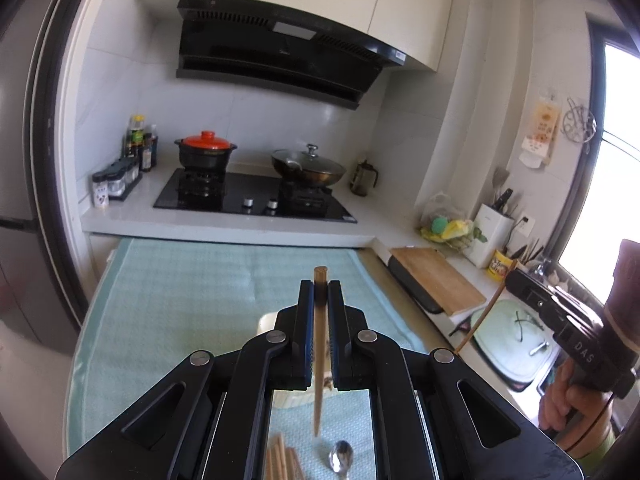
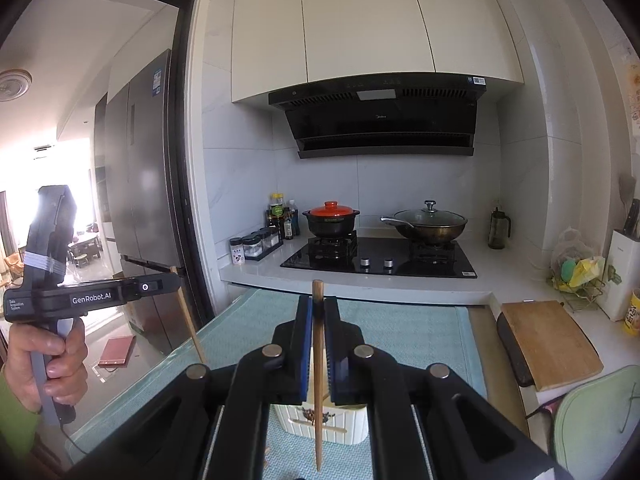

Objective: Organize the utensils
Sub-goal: 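Carry the chopsticks in both grippers over the white holder and lower them in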

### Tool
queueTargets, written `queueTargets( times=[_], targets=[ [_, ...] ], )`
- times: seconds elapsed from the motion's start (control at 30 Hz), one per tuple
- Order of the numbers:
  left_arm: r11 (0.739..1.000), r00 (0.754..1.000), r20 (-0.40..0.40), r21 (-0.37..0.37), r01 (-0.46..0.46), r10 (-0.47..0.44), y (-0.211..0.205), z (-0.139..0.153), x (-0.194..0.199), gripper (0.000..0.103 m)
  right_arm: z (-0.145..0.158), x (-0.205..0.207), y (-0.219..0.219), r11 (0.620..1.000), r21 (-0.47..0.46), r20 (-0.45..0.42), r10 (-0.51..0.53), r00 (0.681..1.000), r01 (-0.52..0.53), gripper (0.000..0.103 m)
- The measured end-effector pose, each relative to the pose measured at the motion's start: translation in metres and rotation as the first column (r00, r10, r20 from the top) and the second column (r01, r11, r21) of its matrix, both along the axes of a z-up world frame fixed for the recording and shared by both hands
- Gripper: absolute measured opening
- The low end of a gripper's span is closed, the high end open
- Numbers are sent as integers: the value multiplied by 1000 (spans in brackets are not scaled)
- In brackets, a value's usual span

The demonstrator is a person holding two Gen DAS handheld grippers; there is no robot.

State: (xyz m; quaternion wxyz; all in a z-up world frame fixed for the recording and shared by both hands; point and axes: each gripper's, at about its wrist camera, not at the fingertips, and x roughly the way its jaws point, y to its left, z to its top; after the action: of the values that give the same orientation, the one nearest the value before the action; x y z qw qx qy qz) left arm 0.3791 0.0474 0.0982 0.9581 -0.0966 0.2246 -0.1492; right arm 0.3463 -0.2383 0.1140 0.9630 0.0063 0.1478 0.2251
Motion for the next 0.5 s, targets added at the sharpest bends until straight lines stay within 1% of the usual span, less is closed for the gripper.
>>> queueTargets(
  times=[0.1, 0.2, 0.27, 0.37, 0.43, 0.5],
  targets=[
    [1000, 1000, 16, 17, -10, 10, -6, 13, 23, 4, 8, 25, 6, 1000, 7, 4, -7, 1000, 7, 6],
    [999, 999, 41, 28, -34, 33, -13, 19, 44, 4, 13, 46, 14, 1000, 4, 16, -13, 1000, 13, 6],
    [998, 997, 54, 40, -52, 50, -17, 17, 57, 4, 14, 58, 20, 1000, 0, 29, -16, 999, 16, 6],
    [996, 997, 49, 49, -68, 66, -22, 7, 78, 4, 9, 74, 30, 1000, -15, 43, -14, 999, 14, 6],
    [996, 997, 21, 51, -73, 72, -24, -5, 91, 4, 1, 86, 38, 999, -32, 38, -7, 999, 8, 6],
    [996, 997, -17, 55, -75, 76, -24, -22, 103, 4, -13, 98, 45, 999, -48, 14, 5, 1000, -4, 6]
  ],
)
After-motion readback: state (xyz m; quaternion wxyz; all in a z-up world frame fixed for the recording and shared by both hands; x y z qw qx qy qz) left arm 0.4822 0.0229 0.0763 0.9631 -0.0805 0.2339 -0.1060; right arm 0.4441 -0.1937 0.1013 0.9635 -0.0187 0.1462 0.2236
